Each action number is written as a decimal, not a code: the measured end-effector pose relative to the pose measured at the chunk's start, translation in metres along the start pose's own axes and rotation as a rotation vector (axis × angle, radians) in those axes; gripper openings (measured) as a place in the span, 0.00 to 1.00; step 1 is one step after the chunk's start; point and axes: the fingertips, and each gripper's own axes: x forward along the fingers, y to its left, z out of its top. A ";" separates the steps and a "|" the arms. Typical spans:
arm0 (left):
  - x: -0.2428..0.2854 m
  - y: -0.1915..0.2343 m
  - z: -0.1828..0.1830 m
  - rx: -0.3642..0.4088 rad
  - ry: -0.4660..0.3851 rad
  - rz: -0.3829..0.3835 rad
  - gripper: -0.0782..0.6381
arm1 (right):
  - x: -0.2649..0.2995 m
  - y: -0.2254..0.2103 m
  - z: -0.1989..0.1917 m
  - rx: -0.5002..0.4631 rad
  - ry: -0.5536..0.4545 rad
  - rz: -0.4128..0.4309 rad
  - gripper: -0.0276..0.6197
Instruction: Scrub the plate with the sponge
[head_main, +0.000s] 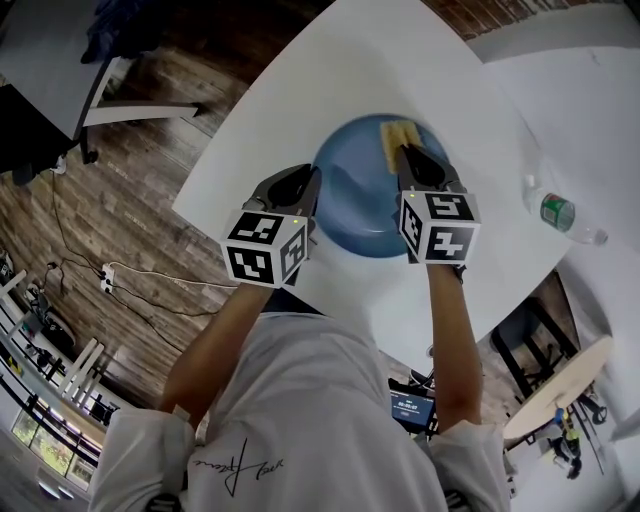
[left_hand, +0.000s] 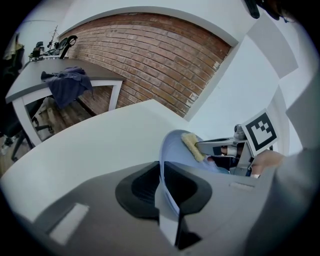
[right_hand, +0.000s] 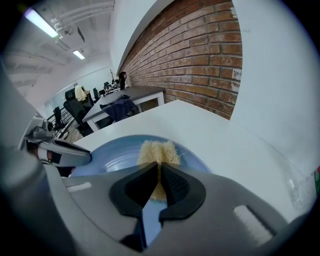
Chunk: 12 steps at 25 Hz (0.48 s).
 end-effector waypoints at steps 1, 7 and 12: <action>0.000 0.000 0.000 -0.004 -0.001 0.001 0.17 | 0.000 0.002 0.001 -0.006 0.006 0.000 0.09; 0.001 -0.001 0.001 -0.012 -0.004 0.004 0.17 | 0.002 0.008 0.004 -0.032 0.005 0.003 0.09; 0.001 0.001 0.001 -0.019 -0.005 0.006 0.17 | 0.006 0.019 0.006 -0.058 0.007 0.014 0.09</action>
